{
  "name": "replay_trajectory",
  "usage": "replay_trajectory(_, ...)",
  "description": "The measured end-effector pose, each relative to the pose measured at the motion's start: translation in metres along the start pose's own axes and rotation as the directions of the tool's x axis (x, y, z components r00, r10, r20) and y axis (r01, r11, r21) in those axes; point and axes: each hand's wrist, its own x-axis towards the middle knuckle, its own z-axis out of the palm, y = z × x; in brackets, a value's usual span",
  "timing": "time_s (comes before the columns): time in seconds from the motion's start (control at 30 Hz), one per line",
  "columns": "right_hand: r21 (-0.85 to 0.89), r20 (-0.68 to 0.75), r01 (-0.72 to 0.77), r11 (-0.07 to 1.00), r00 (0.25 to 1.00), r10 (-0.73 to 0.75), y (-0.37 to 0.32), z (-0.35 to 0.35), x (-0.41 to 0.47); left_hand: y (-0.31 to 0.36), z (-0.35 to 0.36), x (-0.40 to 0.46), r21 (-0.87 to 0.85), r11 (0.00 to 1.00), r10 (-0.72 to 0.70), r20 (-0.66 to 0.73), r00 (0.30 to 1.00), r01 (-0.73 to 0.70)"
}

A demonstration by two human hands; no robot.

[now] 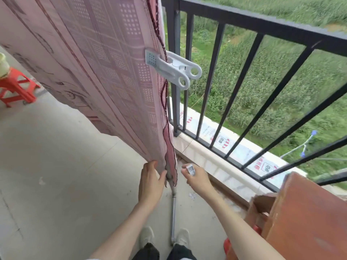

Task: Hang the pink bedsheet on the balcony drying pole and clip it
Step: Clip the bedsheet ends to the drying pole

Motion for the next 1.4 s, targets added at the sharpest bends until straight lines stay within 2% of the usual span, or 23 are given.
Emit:
replay_trajectory(0.13, -0.176, 0.008, 0.079, 0.981, 0.997, -0.079, -0.002, 0.01, 0.014, 0.007, 0.011, 0.011, -0.024, 0.999, -0.035, -0.028, 0.999, 0.035)
replay_trajectory(0.3, -0.169, 0.034, 0.165, 0.972, 0.986, -0.161, -0.01, 0.022, 0.029, 0.012, 0.013, 0.024, -0.029, 0.998, -0.065, -0.087, 0.994, 0.063)
replay_trajectory(0.43, -0.109, -0.039, 0.177, 0.978, 0.983, -0.182, -0.01, 0.028, 0.035, 0.005, 0.012, 0.017, -0.072, 0.996, -0.059, -0.051, 0.997, 0.056)
replay_trajectory(0.6, -0.151, -0.097, 0.171, 0.974, 0.978, -0.187, 0.001, 0.031, 0.039, 0.006, 0.013, 0.002, -0.093, 0.995, -0.025, -0.046, 0.999, 0.021)
replay_trajectory(0.7, -0.044, -0.06, 0.174, 0.984, 0.982, -0.176, 0.005, 0.034, 0.033, 0.008, 0.016, 0.004, -0.078, 0.997, -0.008, -0.028, 1.0, 0.005)
replay_trajectory(0.87, 0.189, 0.097, 0.054, 0.98, 0.993, -0.073, 0.014, 0.038, 0.03, 0.011, 0.019, 0.009, -0.068, 0.998, -0.009, -0.034, 0.999, 0.006)
replay_trajectory(1.0, 0.237, 0.152, 0.002, 0.971, 0.988, -0.039, 0.022, 0.038, 0.029, 0.012, 0.026, 0.011, -0.132, 0.988, -0.079, 0.013, 0.997, 0.08)
replay_trajectory(1.2, 0.334, 0.234, -0.033, 0.942, 0.971, -0.049, 0.035, 0.038, 0.026, 0.019, 0.037, 0.024, -0.172, 0.953, -0.275, -0.146, 0.95, 0.249)
replay_trajectory(1.3, 0.406, 0.176, -0.136, 0.904, 0.982, 0.069, 0.045, 0.035, 0.023, 0.018, 0.04, 0.027, -0.258, 0.895, -0.413, -0.171, 0.895, 0.364)
replay_trajectory(1.4, 0.38, 0.154, -0.268, 0.886, 0.962, 0.224, 0.061, 0.039, 0.016, 0.017, 0.043, 0.029, -0.283, 0.879, -0.438, -0.156, 0.885, 0.385)
